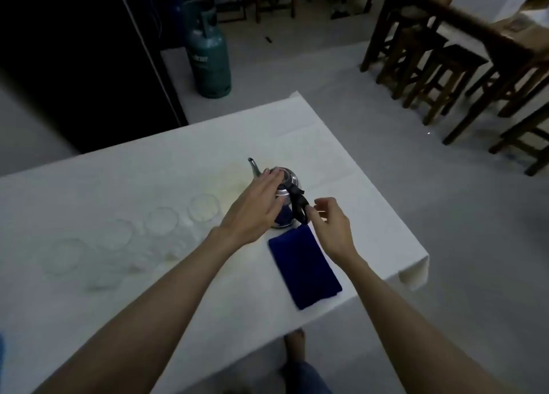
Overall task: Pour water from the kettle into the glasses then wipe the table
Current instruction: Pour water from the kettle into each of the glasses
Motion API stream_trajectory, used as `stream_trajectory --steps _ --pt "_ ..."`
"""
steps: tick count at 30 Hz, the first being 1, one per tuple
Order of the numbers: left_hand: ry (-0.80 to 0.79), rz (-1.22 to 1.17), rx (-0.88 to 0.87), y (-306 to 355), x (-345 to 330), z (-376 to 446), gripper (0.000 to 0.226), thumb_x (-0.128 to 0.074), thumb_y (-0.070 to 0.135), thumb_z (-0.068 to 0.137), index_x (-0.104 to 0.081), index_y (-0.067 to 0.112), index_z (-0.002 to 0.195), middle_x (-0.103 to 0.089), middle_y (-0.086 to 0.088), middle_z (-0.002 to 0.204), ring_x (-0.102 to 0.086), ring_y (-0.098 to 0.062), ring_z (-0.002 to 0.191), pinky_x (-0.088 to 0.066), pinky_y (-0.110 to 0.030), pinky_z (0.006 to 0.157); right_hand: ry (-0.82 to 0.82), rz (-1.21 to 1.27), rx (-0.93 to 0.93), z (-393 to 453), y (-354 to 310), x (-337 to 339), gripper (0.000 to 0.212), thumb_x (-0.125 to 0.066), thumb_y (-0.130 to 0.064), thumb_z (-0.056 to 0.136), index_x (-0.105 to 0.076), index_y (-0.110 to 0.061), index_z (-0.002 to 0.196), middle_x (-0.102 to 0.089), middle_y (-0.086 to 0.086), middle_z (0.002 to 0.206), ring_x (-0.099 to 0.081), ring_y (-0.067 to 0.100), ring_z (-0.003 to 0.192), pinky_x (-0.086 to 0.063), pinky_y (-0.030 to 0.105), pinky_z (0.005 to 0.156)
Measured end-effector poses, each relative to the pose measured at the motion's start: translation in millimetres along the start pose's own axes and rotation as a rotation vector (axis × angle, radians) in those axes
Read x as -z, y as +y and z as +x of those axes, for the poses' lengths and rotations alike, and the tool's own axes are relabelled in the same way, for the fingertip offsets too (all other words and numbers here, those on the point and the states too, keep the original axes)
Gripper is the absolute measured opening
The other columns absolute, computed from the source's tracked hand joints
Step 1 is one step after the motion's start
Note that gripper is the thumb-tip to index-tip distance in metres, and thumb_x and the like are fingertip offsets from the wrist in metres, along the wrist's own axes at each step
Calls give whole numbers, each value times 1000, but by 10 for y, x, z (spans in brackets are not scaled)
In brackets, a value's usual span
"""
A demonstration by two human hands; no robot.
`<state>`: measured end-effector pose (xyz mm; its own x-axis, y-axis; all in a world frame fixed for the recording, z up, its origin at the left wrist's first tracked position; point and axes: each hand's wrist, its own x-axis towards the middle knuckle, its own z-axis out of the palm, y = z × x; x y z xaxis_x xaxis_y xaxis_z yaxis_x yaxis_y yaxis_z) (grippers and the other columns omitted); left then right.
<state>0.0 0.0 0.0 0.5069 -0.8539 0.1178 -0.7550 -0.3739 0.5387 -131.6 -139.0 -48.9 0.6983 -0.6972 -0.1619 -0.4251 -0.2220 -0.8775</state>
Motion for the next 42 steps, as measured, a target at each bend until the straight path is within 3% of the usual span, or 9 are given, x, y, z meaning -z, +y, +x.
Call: stream_trajectory --steps 5,8,11,16,21,28,34,37,42 --pt "-35 44 40 -145 -202 381 56 -35 31 104 -19 9 153 -15 -2 161 -5 -11 149 -5 -29 122 -108 -2 -20 376 -9 12 34 -47 -47 99 -56 -14 101 -66 1 97 -62 16 88 -45 23 68" --pt "-28 110 -1 -216 -286 446 55 -29 33 104 -24 6 151 -20 -5 160 -9 -13 149 -13 -39 122 -189 56 -46 467 20 -15 44 -43 -54 98 -56 -12 91 -65 0 86 -59 14 75 -47 28 68" --pt "-34 168 -31 -264 -354 456 56 -23 35 102 -24 6 151 -20 -6 160 -9 -14 149 -13 -40 122 -239 136 -64 499 56 -86 55 -42 -57 97 -59 -7 83 -65 0 76 -57 10 67 -48 29 67" --pt "-48 224 -61 -320 -408 439 54 -25 29 104 -18 5 152 -13 -8 162 -3 -14 150 -11 -37 122 -241 246 -82 512 78 -174 53 -46 -48 99 -52 -7 66 -56 1 63 -49 13 60 -43 33 62" --pt "-30 180 -60 -330 -430 436 53 -28 26 104 -20 5 152 -15 -7 161 -4 -14 150 -13 -39 122 -232 428 -183 520 36 -220 44 -54 -38 95 -42 -12 62 -39 6 65 -35 18 64 -30 35 63" --pt "7 165 -34 -257 -487 397 52 -28 25 104 -21 5 151 -15 -7 161 -5 -14 150 -11 -35 122 -146 510 -275 558 34 -238 33 -64 -36 81 -54 -12 60 -42 9 65 -40 21 68 -36 36 67" --pt "36 194 -33 -169 -514 376 52 -27 27 104 -21 4 151 -16 -9 161 -7 -17 150 -14 -39 122 -89 537 -259 574 -21 -150 38 -62 -21 91 -69 -20 54 -58 2 59 -46 12 56 -41 26 59" --pt "77 207 -41 -68 -469 360 51 -30 24 105 -22 3 151 -17 -10 161 -8 -17 150 -14 -37 122 -89 545 -209 549 -91 -81 42 -62 -21 91 -64 -21 49 -51 9 60 -39 14 54 -34 25 52" --pt "169 224 -58 111 -286 270 50 -32 23 105 -25 2 150 -21 -10 160 -11 -19 150 -12 -34 122 -95 533 -119 459 -295 58 42 -61 -23 89 -62 -25 46 -49 2 55 -36 14 54 -31 25 51"
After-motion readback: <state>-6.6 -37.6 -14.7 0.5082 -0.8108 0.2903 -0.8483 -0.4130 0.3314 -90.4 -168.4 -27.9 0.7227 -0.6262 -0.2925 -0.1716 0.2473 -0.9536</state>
